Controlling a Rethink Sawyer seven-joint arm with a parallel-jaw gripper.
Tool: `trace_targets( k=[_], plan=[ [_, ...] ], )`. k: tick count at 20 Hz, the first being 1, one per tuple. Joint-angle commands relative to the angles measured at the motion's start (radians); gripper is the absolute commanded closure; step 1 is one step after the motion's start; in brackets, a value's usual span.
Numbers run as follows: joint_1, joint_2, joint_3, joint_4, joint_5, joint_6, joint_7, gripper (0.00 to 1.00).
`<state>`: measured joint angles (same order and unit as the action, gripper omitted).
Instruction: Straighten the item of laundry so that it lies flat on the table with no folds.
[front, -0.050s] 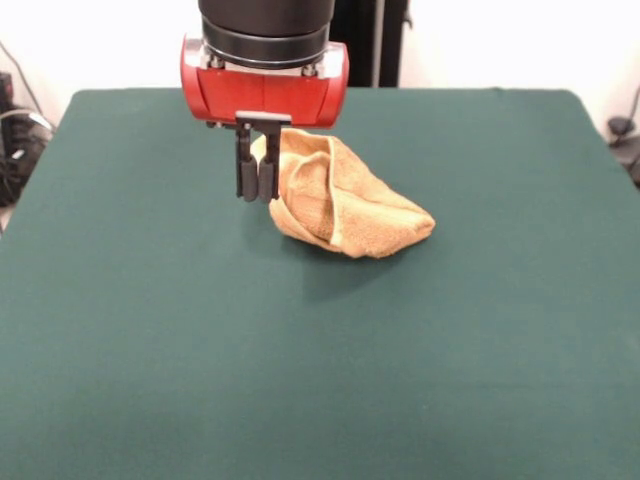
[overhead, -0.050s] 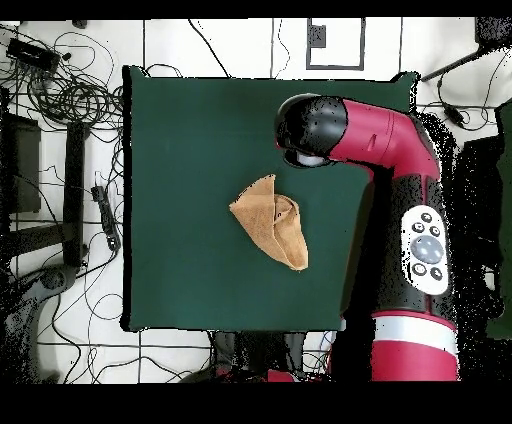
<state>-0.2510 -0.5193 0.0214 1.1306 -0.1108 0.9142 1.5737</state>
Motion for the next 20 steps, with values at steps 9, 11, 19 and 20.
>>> trace_targets(
  k=[9, 11, 19, 20],
  plan=[
    [0.024, 0.033, 0.077, 0.096, -0.004, 0.039, 0.034, 1.0],
    [0.025, 0.033, 0.077, 0.096, -0.004, 0.039, 0.034, 1.0],
    [0.022, 0.021, 0.077, 0.117, 0.0, 0.02, 0.04, 1.0],
    [0.022, 0.02, 0.076, 0.116, 0.0, 0.023, 0.04, 1.0]
  ],
)
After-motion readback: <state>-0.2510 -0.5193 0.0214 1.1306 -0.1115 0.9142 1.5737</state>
